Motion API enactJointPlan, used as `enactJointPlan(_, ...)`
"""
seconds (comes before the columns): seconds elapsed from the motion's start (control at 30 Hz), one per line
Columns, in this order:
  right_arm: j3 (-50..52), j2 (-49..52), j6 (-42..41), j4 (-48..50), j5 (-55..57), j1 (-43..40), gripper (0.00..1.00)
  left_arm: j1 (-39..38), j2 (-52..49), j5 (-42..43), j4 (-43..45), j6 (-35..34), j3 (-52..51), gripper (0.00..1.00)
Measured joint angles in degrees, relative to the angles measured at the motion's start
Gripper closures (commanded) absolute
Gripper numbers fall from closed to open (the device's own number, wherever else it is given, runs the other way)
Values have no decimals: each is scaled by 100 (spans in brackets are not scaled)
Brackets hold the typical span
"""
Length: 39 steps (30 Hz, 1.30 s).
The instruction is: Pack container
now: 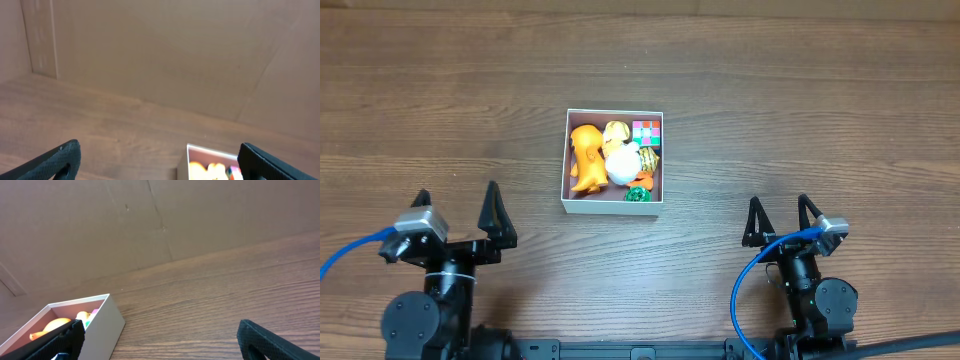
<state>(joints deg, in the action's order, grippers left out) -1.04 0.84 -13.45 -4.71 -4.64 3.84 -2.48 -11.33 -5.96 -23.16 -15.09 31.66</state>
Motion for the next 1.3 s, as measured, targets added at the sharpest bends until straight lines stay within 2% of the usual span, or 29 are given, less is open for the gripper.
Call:
enactJointPlan(0.23, 0, 0, 0, -2, 2, 2, 0, 0, 492, 26, 61, 22, -570, 0)
enactJointPlan(0.47, 0, 0, 0, 0, 0, 0, 0, 0, 1021, 20, 557, 483, -1338, 0)
enactJointPlan(0.8, 0, 0, -2, -4, -2, 0, 0, 0, 1049, 42, 2546, 1202, -2179, 0)
enactJointPlan(1.03, 0, 0, 0, 0, 0, 0, 0, 0, 1047, 42, 3534, 1276, -2981, 0)
enactJointPlan(1.3, 0, 0, 0, -2, 0, 0, 0, 0, 1049, 37, 3390, 1554, -3101, 0)
